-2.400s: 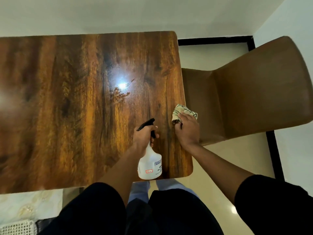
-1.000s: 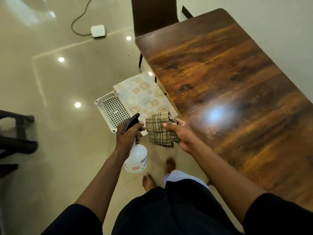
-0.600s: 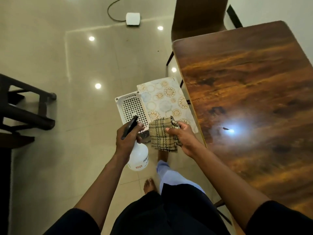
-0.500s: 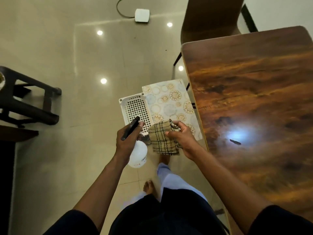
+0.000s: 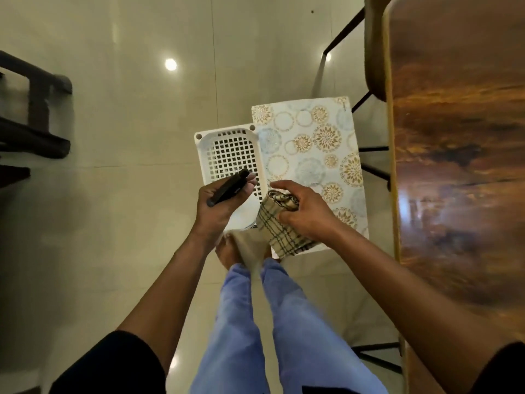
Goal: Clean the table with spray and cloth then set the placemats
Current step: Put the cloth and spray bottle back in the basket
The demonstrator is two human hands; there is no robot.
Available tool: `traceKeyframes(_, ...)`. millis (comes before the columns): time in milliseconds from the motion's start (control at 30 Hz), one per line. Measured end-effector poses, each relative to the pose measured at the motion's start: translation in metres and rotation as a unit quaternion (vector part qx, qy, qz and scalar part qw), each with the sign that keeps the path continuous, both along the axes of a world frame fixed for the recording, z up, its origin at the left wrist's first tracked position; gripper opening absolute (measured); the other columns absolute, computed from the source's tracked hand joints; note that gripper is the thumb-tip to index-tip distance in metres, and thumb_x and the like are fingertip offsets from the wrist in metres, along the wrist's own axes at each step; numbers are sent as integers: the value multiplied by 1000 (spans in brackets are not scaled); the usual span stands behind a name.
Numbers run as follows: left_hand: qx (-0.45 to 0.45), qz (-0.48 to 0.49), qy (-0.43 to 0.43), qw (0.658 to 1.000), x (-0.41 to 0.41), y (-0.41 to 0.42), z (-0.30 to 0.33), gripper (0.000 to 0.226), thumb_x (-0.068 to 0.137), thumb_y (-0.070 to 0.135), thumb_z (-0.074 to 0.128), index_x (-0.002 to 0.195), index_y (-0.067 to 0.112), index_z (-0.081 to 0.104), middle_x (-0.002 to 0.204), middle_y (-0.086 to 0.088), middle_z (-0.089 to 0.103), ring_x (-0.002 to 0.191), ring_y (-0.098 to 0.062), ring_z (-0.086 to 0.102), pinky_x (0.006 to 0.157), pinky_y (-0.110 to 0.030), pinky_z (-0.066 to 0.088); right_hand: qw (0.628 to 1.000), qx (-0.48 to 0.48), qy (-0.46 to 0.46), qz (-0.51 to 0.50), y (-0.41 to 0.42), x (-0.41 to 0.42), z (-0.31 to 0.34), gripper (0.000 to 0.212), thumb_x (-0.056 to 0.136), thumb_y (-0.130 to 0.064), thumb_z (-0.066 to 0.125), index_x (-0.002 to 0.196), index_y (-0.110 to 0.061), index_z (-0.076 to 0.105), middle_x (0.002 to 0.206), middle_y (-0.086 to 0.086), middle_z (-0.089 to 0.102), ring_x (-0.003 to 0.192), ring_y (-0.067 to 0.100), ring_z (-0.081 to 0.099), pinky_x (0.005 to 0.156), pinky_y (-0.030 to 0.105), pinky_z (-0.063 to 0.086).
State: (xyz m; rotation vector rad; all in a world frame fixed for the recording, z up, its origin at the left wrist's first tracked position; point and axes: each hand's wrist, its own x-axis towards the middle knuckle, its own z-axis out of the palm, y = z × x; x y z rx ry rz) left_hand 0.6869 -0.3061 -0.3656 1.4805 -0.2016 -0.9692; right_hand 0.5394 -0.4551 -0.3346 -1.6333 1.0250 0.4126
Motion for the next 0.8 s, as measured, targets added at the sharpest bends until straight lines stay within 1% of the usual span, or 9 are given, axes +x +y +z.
traceKeyframes(167, -6, -69, -29, 997, 14, -12, -53, 37, 91, -10, 74, 127, -2, 70, 108, -1, 83, 111, -23, 76, 101, -34, 56, 998, 61, 10, 21, -2, 12, -43, 69, 81, -22, 68, 145, -45, 54, 130, -6, 69, 100, 13, 72, 88, 40, 62)
traceKeyframes(300, -23, -90, -48, 995, 22, -20, -82, 35, 89, -6, 78, 123, -6, 72, 109, -8, 82, 111, -31, 76, 100, -40, 57, 995, 99, 21, 27, -4, 16, -72, 82, 86, -5, 69, 155, -41, 42, 114, -5, 70, 90, 19, 75, 81, 39, 63)
traceKeyframes(400, -30, -114, -59, 991, 19, -24, -93, 33, 90, -6, 78, 121, -13, 71, 116, -23, 77, 111, -37, 76, 101, -44, 57, 994, 100, 26, 35, -4, 17, -86, 91, 86, -7, 69, 160, -42, 30, 126, 0, 67, 100, 15, 71, 86, 38, 60)
traceKeyframes(500, -33, -124, -78, 989, 13, -24, -100, 33, 88, -3, 81, 119, -13, 72, 119, -27, 74, 110, -43, 75, 103, -41, 55, 994, 99, 20, 31, -3, 18, -95, 93, 85, -6, 69, 160, -42, 28, 133, 1, 65, 103, 14, 70, 82, 34, 58)
traceKeyframes(567, -29, -141, -99, 985, 10, -21, -105, 28, 87, -2, 82, 113, -9, 75, 118, -25, 75, 109, -44, 74, 111, -37, 49, 994, 101, 15, 26, -2, 18, -99, 90, 84, -5, 69, 159, -40, 33, 130, 0, 67, 104, 15, 69, 82, 33, 56)
traceKeyframes(633, -29, -170, -109, 979, 9, -17, -105, 27, 88, 2, 83, 113, -5, 77, 118, -20, 77, 117, -39, 73, 120, -45, 42, 995, 97, 12, 23, -1, 17, -101, 85, 84, -4, 69, 156, -35, 39, 121, -3, 69, 103, 17, 70, 82, 37, 57)
traceKeyframes(700, -16, -203, -132, 970, 8, -13, -106, 38, 89, 11, 84, 123, -2, 74, 120, -13, 78, 134, -27, 65, 128, -65, 21, 995, 93, 7, 23, 2, 17, -101, 81, 83, -3, 69, 153, -35, 42, 123, -4, 68, 108, 22, 70, 88, 45, 60)
traceKeyframes(767, 16, -232, -170, 958, 6, -8, -106, 58, 89, 21, 85, 140, 5, 64, 133, -3, 74, 145, -17, 54, 128, -69, 2, 995, 102, 3, 20, 3, 16, -102, 88, 81, -7, 71, 156, -38, 39, 138, -3, 63, 120, 19, 65, 100, 46, 57)
traceKeyframes(800, 29, -240, -184, 953, 4, -4, -107, 71, 88, 27, 85, 150, 8, 56, 145, 0, 67, 150, -14, 48, 127, -71, 0, 994, 110, 5, 16, 3, 15, -103, 91, 81, -8, 72, 158, -39, 35, 144, -3, 59, 124, 17, 62, 104, 45, 55)
